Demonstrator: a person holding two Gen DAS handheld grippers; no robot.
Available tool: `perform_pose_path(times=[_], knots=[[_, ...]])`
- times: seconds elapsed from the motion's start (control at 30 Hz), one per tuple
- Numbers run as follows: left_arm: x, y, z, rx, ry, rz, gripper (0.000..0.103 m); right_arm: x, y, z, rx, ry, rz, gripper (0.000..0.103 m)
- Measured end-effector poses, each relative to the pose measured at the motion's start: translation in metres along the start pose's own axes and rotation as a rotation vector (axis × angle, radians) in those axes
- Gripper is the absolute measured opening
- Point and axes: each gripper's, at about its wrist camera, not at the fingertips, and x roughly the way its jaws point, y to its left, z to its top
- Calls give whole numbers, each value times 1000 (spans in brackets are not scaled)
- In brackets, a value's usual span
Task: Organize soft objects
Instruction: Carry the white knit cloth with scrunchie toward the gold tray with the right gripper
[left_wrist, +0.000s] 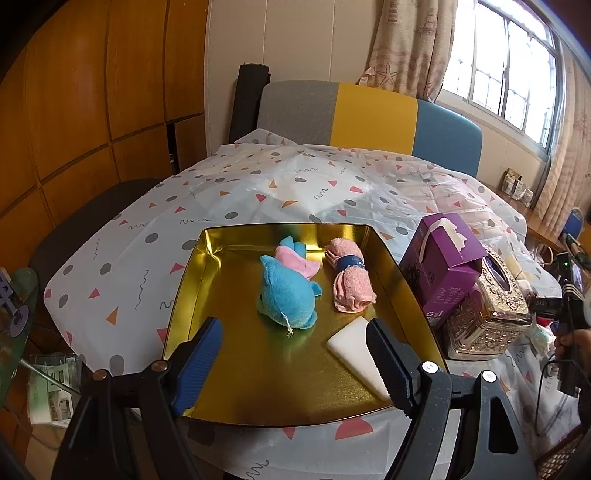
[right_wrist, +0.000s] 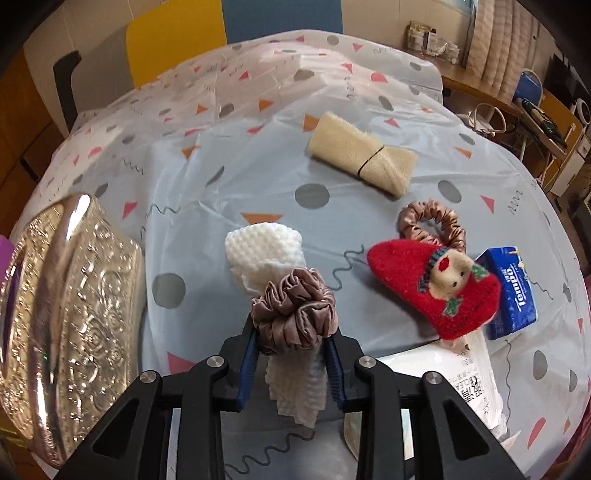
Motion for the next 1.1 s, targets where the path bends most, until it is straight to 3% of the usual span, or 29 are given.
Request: perform_pose_path(times=[0.33,0.5,0.67,0.9,1.1], knots=[[-2,2,-3,-3,6,-6,80,-63,35,26,-83,-187,112,32],[2,4,-4,-6,16,0,81,-111,82,30,-211,-289,213,32],[5,10,-6,-18,22,19,80,-158,146,14,-381,-357,344,32],[7,26,-5,-54,18,55,80,-168,245,-43,-661,-262,482,32],[5,41,-6,-81,11,87,80,-127,292,-87,-721,-91,534,32]])
